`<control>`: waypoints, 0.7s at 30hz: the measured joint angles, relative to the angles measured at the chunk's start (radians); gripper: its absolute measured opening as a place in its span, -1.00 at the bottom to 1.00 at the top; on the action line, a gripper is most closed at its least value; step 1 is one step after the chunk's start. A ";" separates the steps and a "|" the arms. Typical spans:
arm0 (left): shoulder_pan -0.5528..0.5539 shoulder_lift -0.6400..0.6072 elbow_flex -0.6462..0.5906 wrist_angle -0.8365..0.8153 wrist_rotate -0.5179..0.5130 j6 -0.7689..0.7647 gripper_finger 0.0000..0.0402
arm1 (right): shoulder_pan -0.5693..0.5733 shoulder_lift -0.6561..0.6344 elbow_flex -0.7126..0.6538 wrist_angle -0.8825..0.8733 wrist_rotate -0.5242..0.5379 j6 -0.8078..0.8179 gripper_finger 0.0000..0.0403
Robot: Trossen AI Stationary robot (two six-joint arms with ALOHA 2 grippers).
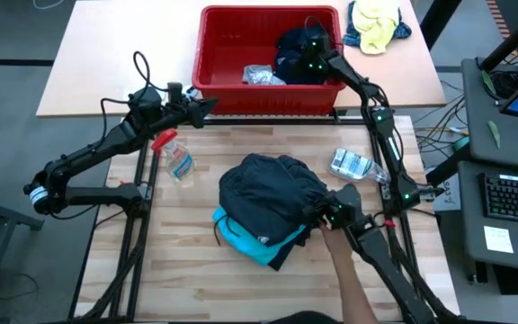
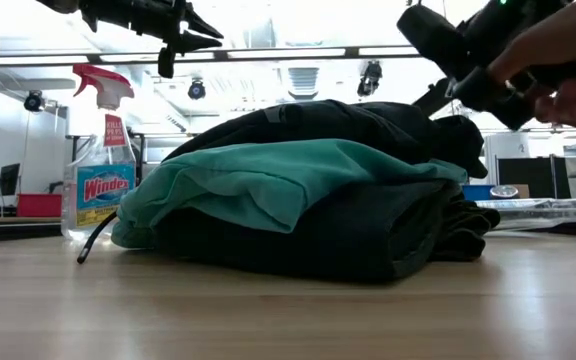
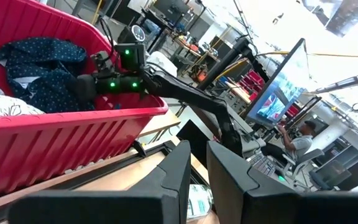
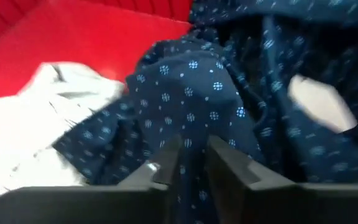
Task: Fold Laundry from Bin
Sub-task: Fold the blue polo shirt
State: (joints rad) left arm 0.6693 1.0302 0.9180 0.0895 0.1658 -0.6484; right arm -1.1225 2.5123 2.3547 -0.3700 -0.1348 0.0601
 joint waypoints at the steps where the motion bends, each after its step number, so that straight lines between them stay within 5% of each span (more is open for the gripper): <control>1: 0.000 0.000 0.000 0.000 0.000 0.000 -0.81 | 0.000 -0.007 0.000 0.004 0.017 -0.029 -0.55; 12: 0.000 0.000 0.000 0.000 -0.030 0.008 -0.81 | -0.002 0.021 0.002 -0.005 0.048 -0.010 0.20; 21: 0.000 0.016 0.000 0.000 -0.037 -0.002 -0.81 | -0.013 0.096 0.005 -0.005 -0.086 0.053 0.23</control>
State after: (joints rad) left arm 0.6697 1.0460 0.9180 0.0891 0.1291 -0.6507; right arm -1.1352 2.6079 2.3598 -0.3754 -0.2213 0.1128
